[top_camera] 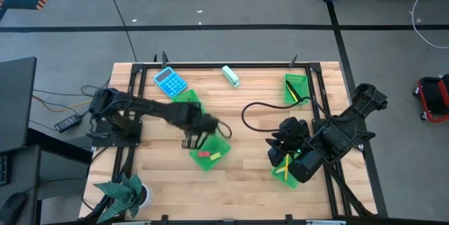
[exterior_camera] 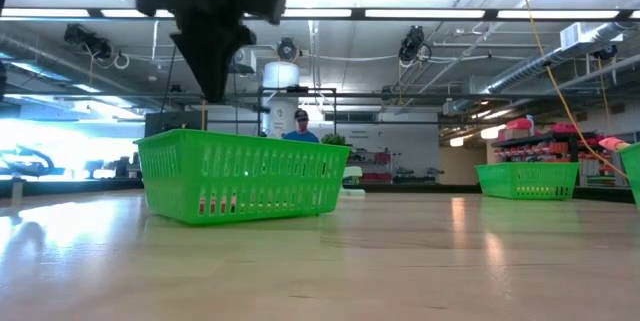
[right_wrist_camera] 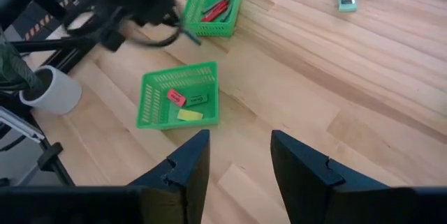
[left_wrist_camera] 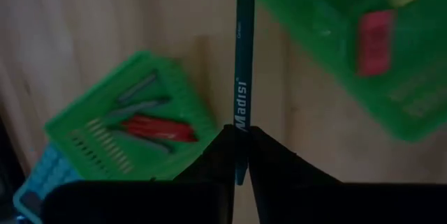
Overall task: Sort crayons/erasers/pens/pencils in bins
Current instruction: Put the green crayon into the top left green bin
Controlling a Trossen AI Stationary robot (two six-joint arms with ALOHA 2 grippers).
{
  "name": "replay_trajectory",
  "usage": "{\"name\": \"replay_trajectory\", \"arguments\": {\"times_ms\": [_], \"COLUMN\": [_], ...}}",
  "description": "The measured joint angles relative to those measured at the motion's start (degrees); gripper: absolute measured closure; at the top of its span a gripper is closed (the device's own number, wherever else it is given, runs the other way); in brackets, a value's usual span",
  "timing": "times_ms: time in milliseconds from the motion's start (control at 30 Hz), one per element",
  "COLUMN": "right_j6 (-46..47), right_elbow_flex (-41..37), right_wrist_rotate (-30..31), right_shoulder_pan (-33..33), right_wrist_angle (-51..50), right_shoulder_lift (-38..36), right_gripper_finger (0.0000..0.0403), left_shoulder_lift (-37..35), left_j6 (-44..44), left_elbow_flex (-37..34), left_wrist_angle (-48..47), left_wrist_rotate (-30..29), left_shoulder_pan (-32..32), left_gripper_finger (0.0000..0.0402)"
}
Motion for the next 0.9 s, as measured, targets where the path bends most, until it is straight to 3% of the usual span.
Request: {"name": "replay_trajectory", "arguments": {"times_ms": [200, 467, 900], "right_j6": [0.00, 0.00, 4.38], "right_elbow_flex": [0.00, -1.60, -9.82], "right_wrist_rotate": [0.85, 2.13, -1.02], "right_shoulder_pan": [0.00, 0.02, 0.00], "right_wrist_angle": [-0.01, 0.09, 0.68], "right_shoulder_lift": [0.00, 0.00, 0.02], "right_gripper_finger": [0.0245, 0.0245, 0.0245], "left_shoulder_lift": [-1.62, -6.60, -5.85], "left_j6": [4.77, 6.99, 15.43], "left_elbow_flex": [-5.70, -13.62, -16.97], "left_wrist_angle": [0.80, 8.93, 9.94], "left_wrist_rotate": [0.02, 1.27, 6.03], "left_shoulder_pan": [9.27, 19.53, 26.09], "left_gripper_finger": [0.0362, 0.0365, 0.0367]}}
